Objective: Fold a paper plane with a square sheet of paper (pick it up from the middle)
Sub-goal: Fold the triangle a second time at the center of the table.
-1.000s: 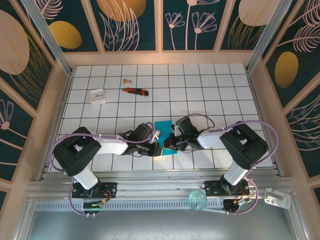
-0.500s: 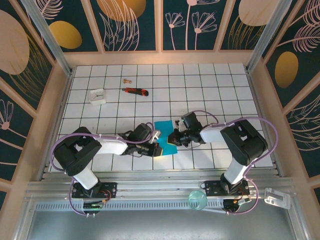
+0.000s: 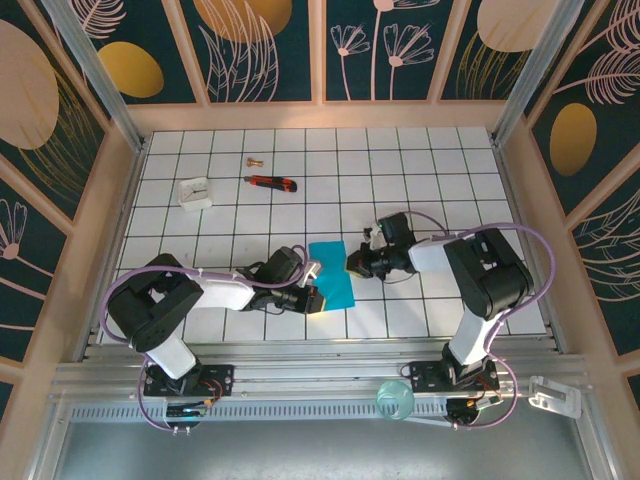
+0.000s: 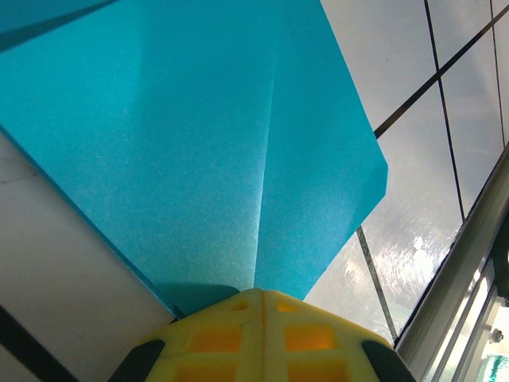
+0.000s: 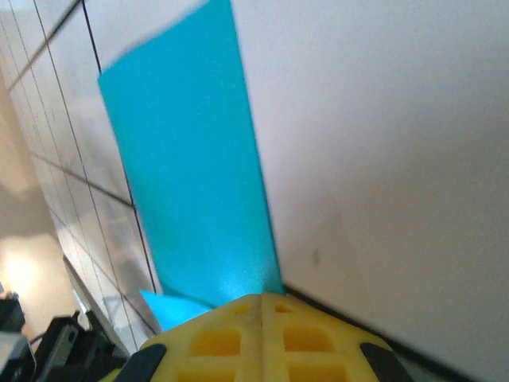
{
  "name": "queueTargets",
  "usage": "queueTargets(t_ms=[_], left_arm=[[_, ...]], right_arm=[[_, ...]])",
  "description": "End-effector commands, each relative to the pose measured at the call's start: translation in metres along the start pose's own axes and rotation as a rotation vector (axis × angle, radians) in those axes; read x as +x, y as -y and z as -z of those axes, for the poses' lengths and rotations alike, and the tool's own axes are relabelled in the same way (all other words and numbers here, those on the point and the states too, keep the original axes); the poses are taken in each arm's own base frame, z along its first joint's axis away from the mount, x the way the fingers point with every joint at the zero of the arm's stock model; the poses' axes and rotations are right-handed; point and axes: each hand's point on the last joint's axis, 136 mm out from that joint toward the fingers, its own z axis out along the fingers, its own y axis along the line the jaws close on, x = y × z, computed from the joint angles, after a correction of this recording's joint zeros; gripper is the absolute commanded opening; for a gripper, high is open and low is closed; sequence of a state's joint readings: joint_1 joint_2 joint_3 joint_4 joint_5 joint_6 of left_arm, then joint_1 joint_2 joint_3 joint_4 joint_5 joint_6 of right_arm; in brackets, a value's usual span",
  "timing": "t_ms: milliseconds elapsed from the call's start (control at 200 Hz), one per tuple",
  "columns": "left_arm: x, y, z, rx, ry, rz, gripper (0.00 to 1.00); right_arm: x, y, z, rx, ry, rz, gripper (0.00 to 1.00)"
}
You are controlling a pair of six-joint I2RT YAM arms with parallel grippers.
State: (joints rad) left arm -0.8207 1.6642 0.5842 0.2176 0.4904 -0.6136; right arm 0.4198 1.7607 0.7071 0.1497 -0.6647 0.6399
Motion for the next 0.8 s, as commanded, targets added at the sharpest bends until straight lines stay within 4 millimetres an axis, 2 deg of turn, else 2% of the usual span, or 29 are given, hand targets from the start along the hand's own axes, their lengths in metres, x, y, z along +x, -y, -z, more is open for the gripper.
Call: queueTargets(t_ms=[0, 125, 270, 335, 420, 585, 796], left_arm=[[0.092, -0.076, 0.000, -0.267, -0.269, 0.144, 0.00], [0.088, -0.073, 0.000, -0.261, -0.258, 0.146, 0.00], [0.082, -0.070, -0.001, -0.254, -0.246, 0.145, 0.00], [0.081, -0.068, -0.001, -0.250, -0.243, 0.142, 0.00], [0.079, -0.068, -0.002, -0.249, -0.240, 0.144, 0.00], [0.077, -0.067, -0.002, -0.251, -0.237, 0.146, 0.00], [0.076, -0.067, -0.002, -0.256, -0.231, 0.144, 0.00]], right_arm=[[-0.025, 0.051, 0.007, 0.196, 0.106, -0.042, 0.00], [-0.036, 0.029, 0.014, 0.145, 0.139, -0.010, 0.00], [-0.039, -0.001, 0.036, 0.096, 0.213, 0.060, 0.00], [-0.029, -0.010, 0.041, 0.082, 0.219, 0.083, 0.00], [-0.007, -0.018, 0.037, 0.062, 0.192, 0.096, 0.00], [0.039, -0.033, 0.009, 0.032, 0.091, 0.125, 0.00], [0.077, -0.042, -0.017, 0.009, 0.000, 0.113, 0.00]])
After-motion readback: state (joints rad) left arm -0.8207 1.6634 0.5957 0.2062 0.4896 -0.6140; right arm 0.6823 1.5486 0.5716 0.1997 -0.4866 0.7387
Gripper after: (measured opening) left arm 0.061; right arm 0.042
